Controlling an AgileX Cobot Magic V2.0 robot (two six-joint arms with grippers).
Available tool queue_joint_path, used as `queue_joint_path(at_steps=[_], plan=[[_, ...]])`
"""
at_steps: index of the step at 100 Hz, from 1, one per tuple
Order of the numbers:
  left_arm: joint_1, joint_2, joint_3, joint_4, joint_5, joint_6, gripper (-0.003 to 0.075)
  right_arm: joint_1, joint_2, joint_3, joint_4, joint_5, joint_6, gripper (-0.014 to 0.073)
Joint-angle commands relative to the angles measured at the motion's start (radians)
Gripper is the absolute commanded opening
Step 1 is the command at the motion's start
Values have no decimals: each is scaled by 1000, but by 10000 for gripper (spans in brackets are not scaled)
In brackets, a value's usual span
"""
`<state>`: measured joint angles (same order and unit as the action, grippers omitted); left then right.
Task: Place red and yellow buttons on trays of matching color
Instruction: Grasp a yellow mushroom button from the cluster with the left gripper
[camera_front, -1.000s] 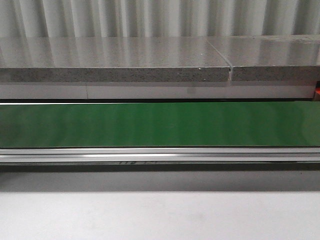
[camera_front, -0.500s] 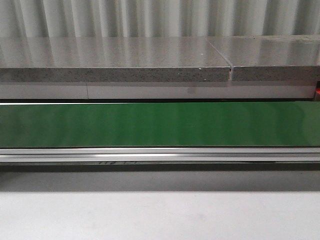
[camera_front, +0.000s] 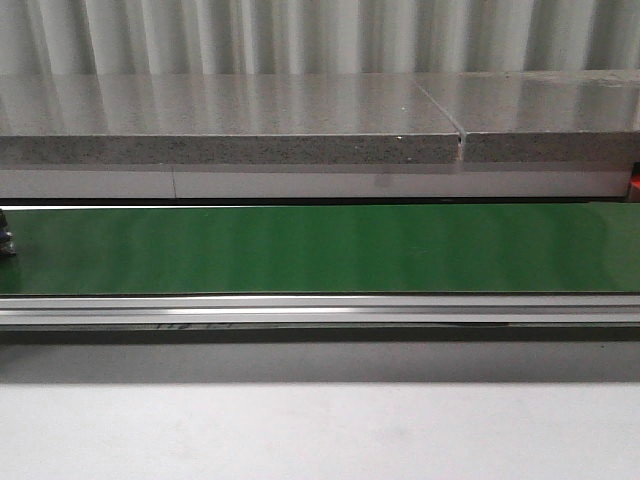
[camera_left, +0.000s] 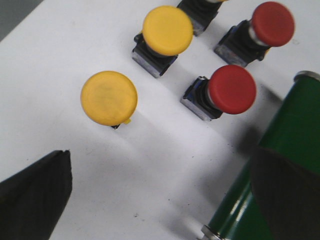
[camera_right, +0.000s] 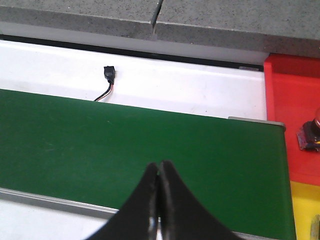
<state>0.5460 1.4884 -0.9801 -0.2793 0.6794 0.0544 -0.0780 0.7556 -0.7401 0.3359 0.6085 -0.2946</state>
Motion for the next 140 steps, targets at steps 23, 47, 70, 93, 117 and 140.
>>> queue_joint_path(at_steps=[23, 47, 70, 93, 117, 140], plan=[[8, 128, -36, 75, -98, -65, 689, 1, -8, -26, 13, -69, -12, -67], [52, 193, -81, 73, -117, -69, 689, 1, -8, -26, 13, -69, -12, -67], [52, 281, -176, 73, -103, -69, 689, 1, -8, -26, 13, -69, -12, -67], [52, 340, -217, 73, -80, -69, 687, 1, -8, -26, 13, -69, -12, -67], [52, 346, -224, 73, -79, -69, 394, 1, -8, -26, 13, -69, -12, -67], [52, 304, -224, 73, -42, -67, -17, 1, -8, -26, 13, -69, -12, -67]])
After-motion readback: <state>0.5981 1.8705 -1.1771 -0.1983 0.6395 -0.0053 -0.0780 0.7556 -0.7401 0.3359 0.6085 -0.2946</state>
